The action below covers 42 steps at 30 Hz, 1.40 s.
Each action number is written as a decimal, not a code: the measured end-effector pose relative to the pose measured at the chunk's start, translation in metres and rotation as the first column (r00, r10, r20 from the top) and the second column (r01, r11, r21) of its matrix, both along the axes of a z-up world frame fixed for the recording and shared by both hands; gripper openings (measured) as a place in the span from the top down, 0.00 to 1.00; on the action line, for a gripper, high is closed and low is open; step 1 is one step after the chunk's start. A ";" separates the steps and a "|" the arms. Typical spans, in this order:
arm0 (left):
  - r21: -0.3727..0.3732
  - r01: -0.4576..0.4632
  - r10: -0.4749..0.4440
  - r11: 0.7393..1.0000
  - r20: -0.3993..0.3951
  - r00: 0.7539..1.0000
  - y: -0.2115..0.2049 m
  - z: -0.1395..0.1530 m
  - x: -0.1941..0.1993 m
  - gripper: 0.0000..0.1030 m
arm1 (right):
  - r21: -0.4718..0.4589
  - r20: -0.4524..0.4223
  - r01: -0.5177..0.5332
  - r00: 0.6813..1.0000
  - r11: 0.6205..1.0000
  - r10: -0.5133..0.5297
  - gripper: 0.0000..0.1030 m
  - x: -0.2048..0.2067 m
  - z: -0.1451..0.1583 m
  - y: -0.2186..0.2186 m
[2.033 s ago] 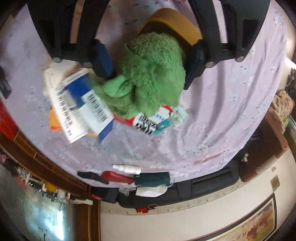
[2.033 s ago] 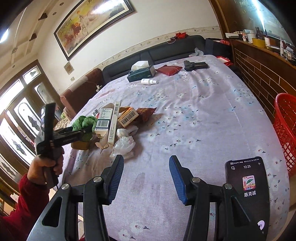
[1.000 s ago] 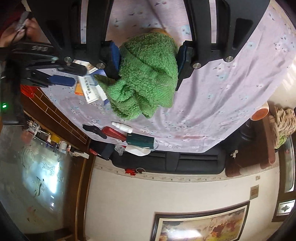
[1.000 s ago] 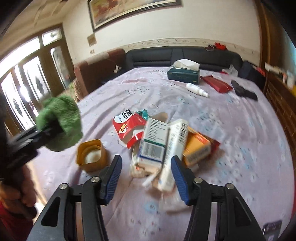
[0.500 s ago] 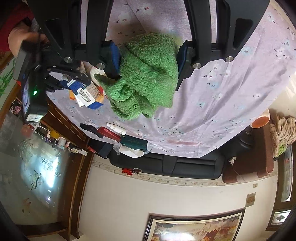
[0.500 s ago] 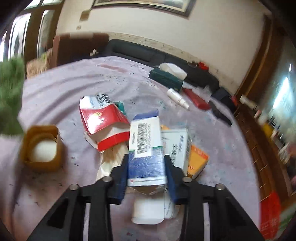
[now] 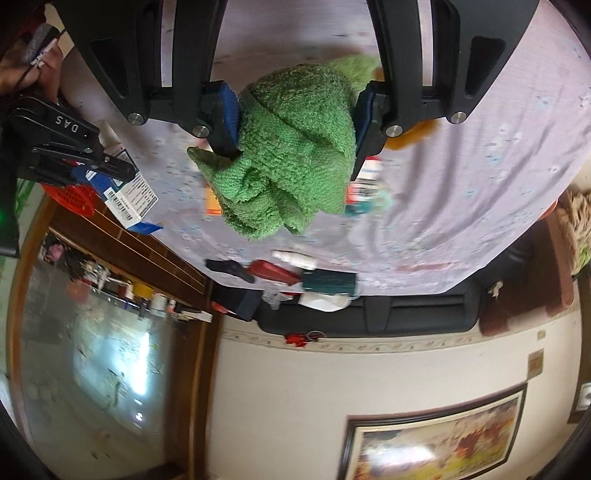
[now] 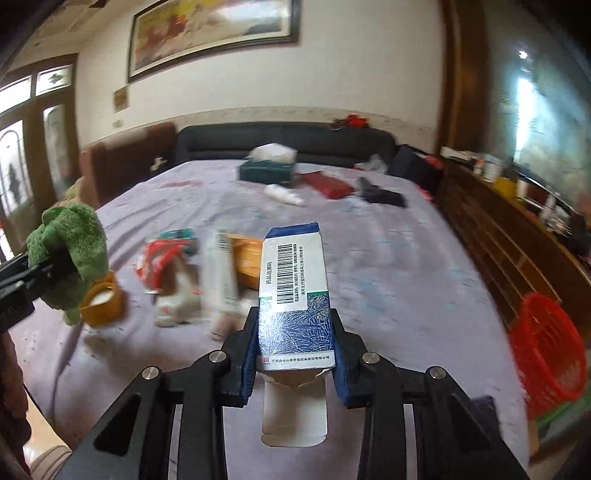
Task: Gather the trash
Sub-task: 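Grasp the blue and white medicine box with the right tool, then lift the towel with the left tool while the right tool holds the box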
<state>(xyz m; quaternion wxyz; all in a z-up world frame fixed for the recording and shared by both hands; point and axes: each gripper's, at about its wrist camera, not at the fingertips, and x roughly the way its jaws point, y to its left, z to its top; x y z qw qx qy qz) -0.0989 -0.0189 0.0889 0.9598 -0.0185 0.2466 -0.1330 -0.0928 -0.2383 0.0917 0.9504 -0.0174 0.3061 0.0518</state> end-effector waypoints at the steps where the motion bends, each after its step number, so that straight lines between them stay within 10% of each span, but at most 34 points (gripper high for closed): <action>1: 0.012 0.014 -0.014 1.000 0.001 1.000 -0.014 -0.001 -0.002 0.54 | 0.001 0.000 0.008 1.000 1.000 -0.008 0.65 -0.004 0.000 -0.005; 13: 0.065 0.098 -0.096 0.993 -0.037 0.995 -0.088 -0.005 -0.009 0.53 | 0.045 0.030 0.082 0.996 0.996 -0.084 0.65 -0.035 0.001 -0.061; 42: 0.132 0.059 -0.055 0.989 -0.040 0.998 -0.105 -0.010 -0.012 0.53 | 0.128 0.042 0.031 0.998 0.991 -0.036 0.65 -0.053 0.009 -0.072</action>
